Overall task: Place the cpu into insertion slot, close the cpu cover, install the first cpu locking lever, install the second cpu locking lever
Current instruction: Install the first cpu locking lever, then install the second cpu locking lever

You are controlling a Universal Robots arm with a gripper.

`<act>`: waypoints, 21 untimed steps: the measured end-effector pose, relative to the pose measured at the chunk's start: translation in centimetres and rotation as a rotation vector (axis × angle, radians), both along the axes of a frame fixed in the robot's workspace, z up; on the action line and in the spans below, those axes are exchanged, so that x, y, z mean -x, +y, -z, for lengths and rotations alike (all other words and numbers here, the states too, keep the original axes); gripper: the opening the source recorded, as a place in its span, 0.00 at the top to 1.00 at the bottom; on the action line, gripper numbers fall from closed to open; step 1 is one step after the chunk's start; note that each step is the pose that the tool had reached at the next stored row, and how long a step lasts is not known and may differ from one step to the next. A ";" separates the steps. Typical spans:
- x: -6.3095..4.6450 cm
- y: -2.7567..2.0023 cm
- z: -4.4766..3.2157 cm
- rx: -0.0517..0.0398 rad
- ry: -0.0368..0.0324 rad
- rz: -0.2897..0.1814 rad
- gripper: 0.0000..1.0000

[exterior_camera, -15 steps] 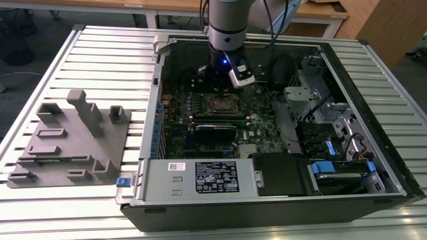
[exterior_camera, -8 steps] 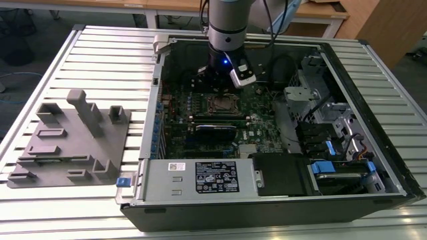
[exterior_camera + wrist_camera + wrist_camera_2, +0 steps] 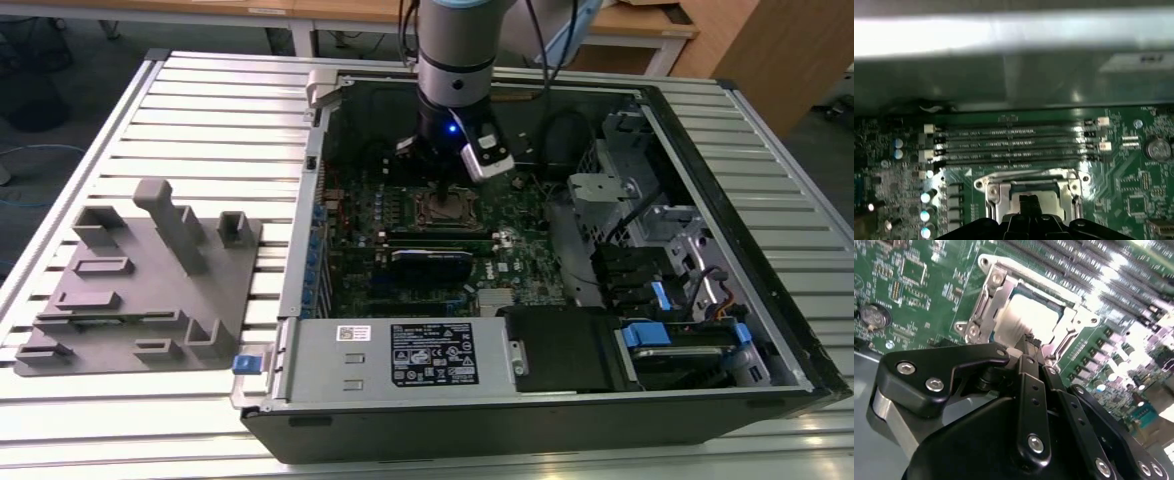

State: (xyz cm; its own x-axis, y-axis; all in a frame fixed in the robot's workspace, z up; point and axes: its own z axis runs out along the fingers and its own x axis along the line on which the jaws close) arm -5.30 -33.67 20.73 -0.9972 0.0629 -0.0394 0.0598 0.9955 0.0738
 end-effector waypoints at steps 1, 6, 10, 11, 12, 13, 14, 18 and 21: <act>-0.1 -0.12 0.00 0.0000 0.0001 0.000 0.89; -0.7 -0.28 -0.09 0.0004 0.0009 0.000 0.89; -0.7 -0.27 -0.54 -0.0002 0.0006 0.000 0.89; -0.7 -0.27 -0.54 -0.0003 0.0005 0.000 0.89; -0.7 -0.27 -1.62 -0.0001 0.0006 0.000 0.89; -0.7 -0.27 -2.71 -0.0001 0.0006 0.000 0.89; -0.7 -0.27 -2.72 -0.0001 0.0006 0.000 0.89; -0.7 -0.29 -2.73 0.0022 0.0008 0.000 0.89; -0.7 -0.34 -2.71 0.0026 0.0006 0.000 0.89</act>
